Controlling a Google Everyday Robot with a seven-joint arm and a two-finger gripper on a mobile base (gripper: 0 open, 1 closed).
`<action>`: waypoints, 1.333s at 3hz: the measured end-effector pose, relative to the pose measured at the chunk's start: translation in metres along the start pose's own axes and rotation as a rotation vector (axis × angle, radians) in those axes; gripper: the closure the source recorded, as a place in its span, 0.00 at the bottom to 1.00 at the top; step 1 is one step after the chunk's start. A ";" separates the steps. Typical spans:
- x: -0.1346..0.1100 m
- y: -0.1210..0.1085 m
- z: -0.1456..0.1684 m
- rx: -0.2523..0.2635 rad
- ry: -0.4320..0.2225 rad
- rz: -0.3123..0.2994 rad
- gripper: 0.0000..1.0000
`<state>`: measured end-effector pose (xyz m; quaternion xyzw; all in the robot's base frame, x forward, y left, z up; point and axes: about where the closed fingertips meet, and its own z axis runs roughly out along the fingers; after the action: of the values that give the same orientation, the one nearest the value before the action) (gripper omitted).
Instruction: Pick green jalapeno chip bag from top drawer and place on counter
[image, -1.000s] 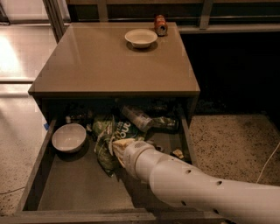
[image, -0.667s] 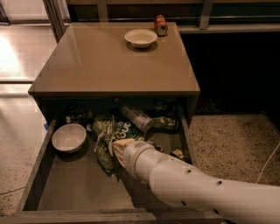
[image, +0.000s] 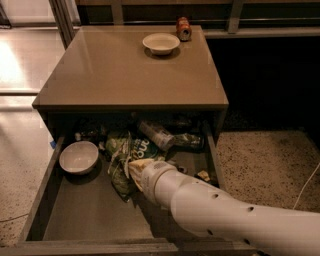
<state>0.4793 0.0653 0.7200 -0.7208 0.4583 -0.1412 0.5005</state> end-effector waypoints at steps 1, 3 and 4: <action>0.000 0.000 0.000 0.000 0.000 0.000 0.50; 0.000 0.000 0.000 0.000 0.000 0.000 0.04; 0.000 -0.001 0.000 0.000 0.001 -0.002 0.00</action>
Offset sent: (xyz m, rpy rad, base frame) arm 0.0000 0.0000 0.0000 0.0000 0.0000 0.0000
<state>0.4799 0.0657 0.7210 -0.7211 0.4579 -0.1419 0.5003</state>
